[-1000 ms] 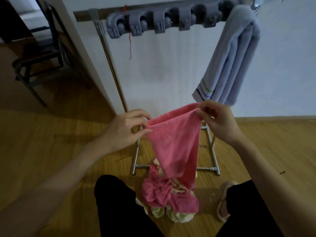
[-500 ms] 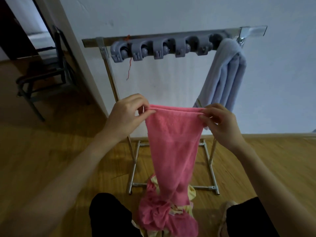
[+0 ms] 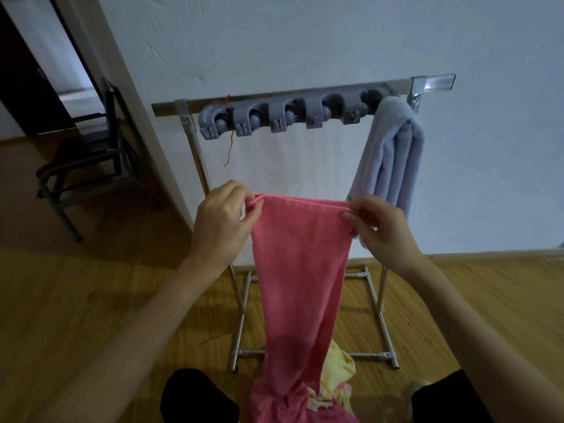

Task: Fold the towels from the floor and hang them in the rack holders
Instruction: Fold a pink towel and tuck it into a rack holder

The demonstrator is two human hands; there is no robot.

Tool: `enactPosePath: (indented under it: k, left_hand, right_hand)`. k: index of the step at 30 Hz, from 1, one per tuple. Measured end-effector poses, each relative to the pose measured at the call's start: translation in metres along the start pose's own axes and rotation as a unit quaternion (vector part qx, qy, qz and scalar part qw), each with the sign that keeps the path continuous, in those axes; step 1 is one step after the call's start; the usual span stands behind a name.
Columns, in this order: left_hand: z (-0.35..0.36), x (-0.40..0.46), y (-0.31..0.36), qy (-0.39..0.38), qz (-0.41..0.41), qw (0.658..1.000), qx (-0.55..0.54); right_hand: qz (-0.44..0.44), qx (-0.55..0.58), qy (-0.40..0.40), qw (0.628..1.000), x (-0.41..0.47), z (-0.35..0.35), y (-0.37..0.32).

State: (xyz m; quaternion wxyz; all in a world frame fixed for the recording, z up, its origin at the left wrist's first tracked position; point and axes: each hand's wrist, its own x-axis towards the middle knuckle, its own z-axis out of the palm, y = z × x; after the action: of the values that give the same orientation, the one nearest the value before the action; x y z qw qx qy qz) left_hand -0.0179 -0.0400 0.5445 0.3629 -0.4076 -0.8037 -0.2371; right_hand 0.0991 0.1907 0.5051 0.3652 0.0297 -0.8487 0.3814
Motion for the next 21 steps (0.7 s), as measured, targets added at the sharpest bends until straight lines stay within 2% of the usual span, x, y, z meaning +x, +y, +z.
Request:
enactPosePath:
  k: [5,14,18,21]
  left_hand:
    - [-0.012,-0.003,0.004,-0.038,0.006,0.998,-0.049]
    - [-0.017,-0.011,0.002,-0.094,0.016,0.985,-0.143]
    - [-0.013,-0.017,0.002,-0.170,-0.024,0.959,-0.223]
    - [-0.015,-0.019,0.003,-0.267,-0.062,0.918,-0.287]
  right_hand:
    - [-0.008,-0.022,-0.005,1.000,0.000,-0.002,0.004]
    - [0.062,0.011,0.037,0.997,0.013,0.001,0.010]
    - [0.082,0.056,0.042,0.994,0.014,0.004,0.009]
    - [0.077,0.072,0.033,0.994,0.016,0.005,0.008]
